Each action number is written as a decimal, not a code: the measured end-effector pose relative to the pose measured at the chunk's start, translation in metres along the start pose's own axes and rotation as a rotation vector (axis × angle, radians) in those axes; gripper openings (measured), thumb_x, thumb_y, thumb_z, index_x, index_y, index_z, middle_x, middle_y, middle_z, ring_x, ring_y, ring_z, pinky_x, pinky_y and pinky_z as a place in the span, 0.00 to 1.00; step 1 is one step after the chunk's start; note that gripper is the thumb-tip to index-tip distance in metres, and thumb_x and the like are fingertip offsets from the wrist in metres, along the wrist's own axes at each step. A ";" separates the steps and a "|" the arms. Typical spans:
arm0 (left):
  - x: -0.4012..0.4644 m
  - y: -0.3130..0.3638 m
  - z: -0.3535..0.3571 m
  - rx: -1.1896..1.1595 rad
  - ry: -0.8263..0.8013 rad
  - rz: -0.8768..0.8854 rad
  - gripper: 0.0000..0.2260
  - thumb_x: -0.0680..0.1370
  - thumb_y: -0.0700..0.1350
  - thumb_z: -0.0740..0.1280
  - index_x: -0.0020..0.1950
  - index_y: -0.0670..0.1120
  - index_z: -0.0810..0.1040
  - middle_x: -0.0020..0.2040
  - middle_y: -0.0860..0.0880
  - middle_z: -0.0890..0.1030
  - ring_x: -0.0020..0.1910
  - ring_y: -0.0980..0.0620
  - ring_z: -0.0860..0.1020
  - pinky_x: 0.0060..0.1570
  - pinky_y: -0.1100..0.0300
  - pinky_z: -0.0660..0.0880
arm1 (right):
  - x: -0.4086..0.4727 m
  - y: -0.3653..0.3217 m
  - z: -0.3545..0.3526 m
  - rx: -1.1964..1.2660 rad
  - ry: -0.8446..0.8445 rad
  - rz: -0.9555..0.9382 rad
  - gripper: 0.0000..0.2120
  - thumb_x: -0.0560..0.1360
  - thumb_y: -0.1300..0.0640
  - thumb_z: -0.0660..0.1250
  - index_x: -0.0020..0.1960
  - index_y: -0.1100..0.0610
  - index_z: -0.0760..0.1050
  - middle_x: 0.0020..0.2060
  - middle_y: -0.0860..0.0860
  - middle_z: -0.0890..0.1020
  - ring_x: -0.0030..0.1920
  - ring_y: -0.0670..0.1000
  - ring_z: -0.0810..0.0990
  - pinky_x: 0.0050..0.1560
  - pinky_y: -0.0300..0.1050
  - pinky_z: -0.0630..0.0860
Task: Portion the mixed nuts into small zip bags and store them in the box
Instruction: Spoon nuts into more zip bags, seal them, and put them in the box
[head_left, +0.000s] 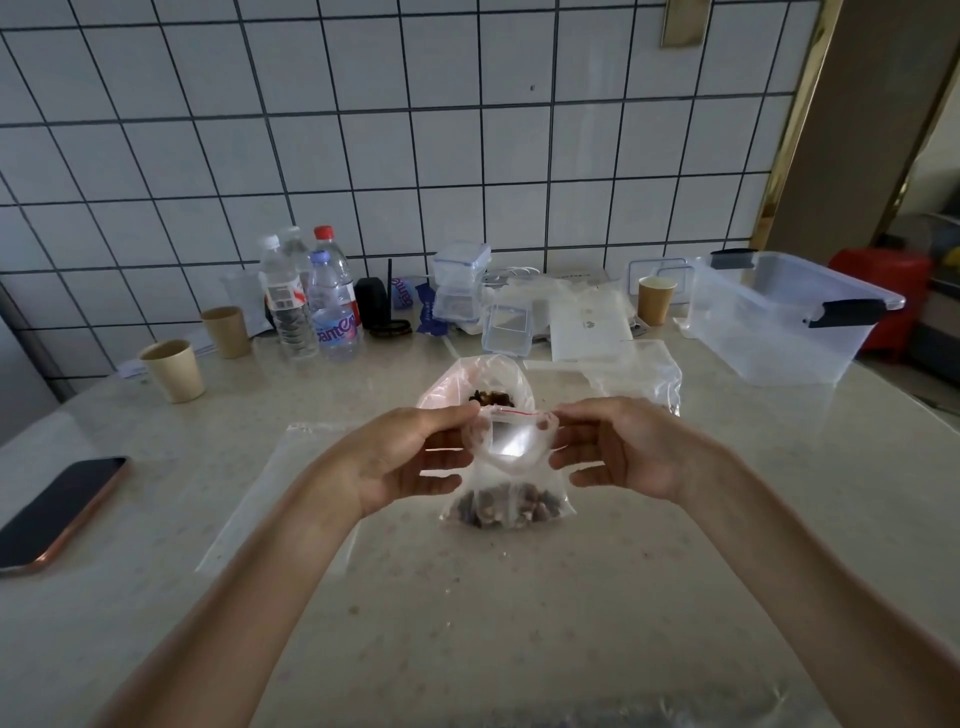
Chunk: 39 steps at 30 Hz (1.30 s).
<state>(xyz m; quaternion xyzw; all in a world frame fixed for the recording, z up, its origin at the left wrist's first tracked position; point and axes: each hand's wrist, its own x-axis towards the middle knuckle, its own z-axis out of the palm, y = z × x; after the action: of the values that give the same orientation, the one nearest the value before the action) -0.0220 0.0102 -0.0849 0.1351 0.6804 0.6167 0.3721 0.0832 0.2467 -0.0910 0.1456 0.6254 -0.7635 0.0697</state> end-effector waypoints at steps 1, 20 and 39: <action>0.001 -0.001 0.000 -0.013 -0.019 -0.001 0.17 0.70 0.55 0.79 0.53 0.46 0.89 0.41 0.51 0.84 0.37 0.57 0.83 0.33 0.61 0.79 | 0.001 0.001 0.000 0.028 -0.004 0.027 0.09 0.81 0.58 0.67 0.54 0.62 0.83 0.38 0.55 0.86 0.37 0.52 0.87 0.30 0.43 0.80; -0.009 -0.003 0.009 1.102 0.630 0.694 0.07 0.74 0.41 0.70 0.44 0.53 0.77 0.31 0.54 0.78 0.32 0.52 0.78 0.31 0.58 0.72 | 0.001 0.019 0.029 -1.401 0.495 -0.792 0.06 0.76 0.62 0.64 0.48 0.53 0.68 0.29 0.48 0.77 0.27 0.50 0.75 0.25 0.44 0.67; -0.003 0.020 0.005 0.249 0.106 0.235 0.10 0.67 0.44 0.83 0.44 0.50 0.86 0.38 0.53 0.85 0.34 0.60 0.82 0.33 0.64 0.79 | 0.005 -0.001 0.003 -0.361 0.043 -0.299 0.07 0.70 0.57 0.81 0.41 0.57 0.85 0.37 0.55 0.85 0.39 0.50 0.84 0.33 0.43 0.80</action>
<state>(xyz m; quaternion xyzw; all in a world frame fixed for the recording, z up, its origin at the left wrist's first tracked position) -0.0217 0.0163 -0.0649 0.2263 0.7498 0.5730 0.2415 0.0775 0.2444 -0.0916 0.0527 0.7678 -0.6376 -0.0329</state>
